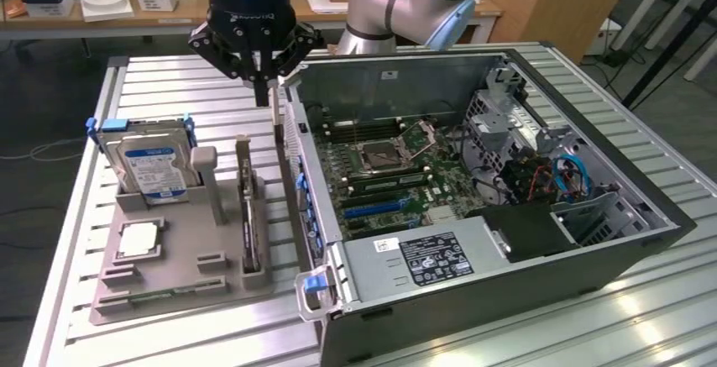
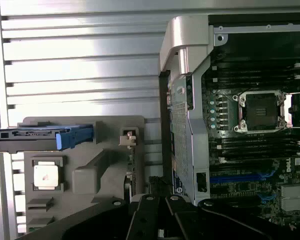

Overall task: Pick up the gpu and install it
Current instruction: 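Reach for the gpu, then pick up the gpu and move the gpu toward the slot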

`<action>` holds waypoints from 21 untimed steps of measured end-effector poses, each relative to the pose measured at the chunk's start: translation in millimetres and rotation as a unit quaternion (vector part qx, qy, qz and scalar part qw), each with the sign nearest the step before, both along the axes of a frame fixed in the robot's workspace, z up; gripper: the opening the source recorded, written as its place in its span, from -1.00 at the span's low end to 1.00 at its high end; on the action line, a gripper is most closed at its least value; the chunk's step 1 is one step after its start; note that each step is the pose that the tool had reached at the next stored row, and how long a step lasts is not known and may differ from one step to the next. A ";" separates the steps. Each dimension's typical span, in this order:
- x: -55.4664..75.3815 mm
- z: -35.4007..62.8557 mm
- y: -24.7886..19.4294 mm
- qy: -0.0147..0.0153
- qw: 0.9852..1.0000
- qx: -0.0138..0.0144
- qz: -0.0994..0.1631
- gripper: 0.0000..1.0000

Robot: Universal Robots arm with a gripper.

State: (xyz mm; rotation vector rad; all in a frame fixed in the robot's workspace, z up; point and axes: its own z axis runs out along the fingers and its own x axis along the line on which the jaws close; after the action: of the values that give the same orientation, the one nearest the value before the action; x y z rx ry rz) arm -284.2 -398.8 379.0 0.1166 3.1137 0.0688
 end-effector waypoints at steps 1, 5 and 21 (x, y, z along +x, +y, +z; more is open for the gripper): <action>0.0 0.0 0.0 0.000 1.000 0.000 0.000 -0.79; 0.0 0.0 0.0 0.000 1.000 0.000 0.000 -0.79; 0.0 0.0 0.0 0.000 1.000 0.000 0.000 -0.79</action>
State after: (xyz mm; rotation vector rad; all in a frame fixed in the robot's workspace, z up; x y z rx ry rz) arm -284.2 -398.8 379.0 0.1162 3.1138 0.0682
